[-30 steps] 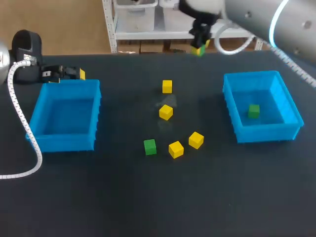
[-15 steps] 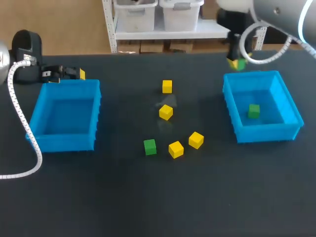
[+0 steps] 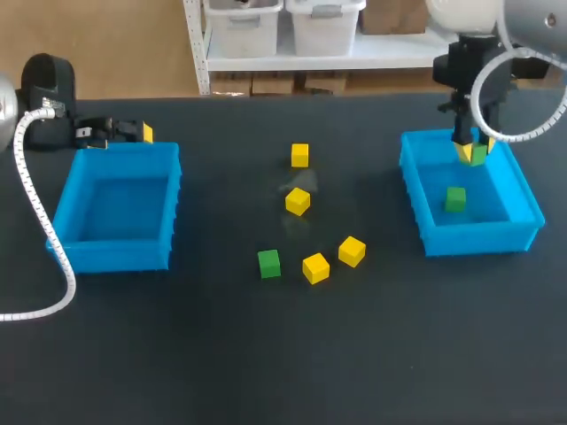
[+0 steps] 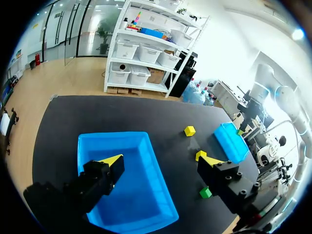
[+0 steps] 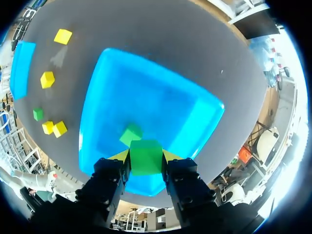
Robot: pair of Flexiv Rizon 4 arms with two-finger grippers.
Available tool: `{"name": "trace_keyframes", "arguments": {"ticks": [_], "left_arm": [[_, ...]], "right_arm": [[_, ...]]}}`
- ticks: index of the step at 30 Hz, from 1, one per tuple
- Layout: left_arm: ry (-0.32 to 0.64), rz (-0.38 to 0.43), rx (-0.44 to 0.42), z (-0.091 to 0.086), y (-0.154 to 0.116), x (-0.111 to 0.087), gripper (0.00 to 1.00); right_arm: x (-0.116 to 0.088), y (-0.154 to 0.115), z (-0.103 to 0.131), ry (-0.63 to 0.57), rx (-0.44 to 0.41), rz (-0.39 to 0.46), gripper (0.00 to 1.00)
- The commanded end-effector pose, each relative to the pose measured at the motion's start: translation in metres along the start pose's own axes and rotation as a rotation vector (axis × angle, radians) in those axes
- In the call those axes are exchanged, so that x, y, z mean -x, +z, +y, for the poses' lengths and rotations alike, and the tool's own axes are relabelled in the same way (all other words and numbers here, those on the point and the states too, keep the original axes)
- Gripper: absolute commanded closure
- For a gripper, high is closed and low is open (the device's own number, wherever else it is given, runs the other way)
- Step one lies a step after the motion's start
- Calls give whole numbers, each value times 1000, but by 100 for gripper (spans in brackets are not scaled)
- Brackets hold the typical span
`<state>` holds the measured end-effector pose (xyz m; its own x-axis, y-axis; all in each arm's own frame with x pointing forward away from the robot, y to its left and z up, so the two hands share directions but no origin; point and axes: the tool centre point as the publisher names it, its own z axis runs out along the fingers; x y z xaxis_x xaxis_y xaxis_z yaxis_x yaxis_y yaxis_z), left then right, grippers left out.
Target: Put the green cubes in the right bin and the yellow cubes in the left bin.
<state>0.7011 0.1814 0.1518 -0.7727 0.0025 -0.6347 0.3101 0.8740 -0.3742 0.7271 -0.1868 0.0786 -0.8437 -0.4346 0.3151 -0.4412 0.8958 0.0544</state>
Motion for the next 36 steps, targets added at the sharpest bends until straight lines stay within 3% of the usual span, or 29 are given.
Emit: {"name": "trace_keyframes", "arguments": {"ticks": [1, 2, 3, 4, 16, 26, 36], "left_arm": [[2, -5, -8, 2, 0, -1, 0], [2, -5, -8, 2, 0, -1, 0], [2, -5, -8, 2, 0, -1, 0], [2, -5, -8, 2, 0, -1, 0], [2, -5, -8, 2, 0, -1, 0], [2, -5, -8, 2, 0, -1, 0], [2, -5, -8, 2, 0, -1, 0]], "right_arm": [[-22, 7, 5, 4, -8, -513, 98], [-23, 10, 5, 6, -6, -511, 80], [-23, 12, 5, 9, -5, -508, 5], [-23, 12, 5, 9, -5, -507, 0], [-16, -12, 23, -93, -18, -549, 0], [4, -32, 80, -302, -38, -541, 0], [24, -31, 146, -341, 4, -545, 0]]}}
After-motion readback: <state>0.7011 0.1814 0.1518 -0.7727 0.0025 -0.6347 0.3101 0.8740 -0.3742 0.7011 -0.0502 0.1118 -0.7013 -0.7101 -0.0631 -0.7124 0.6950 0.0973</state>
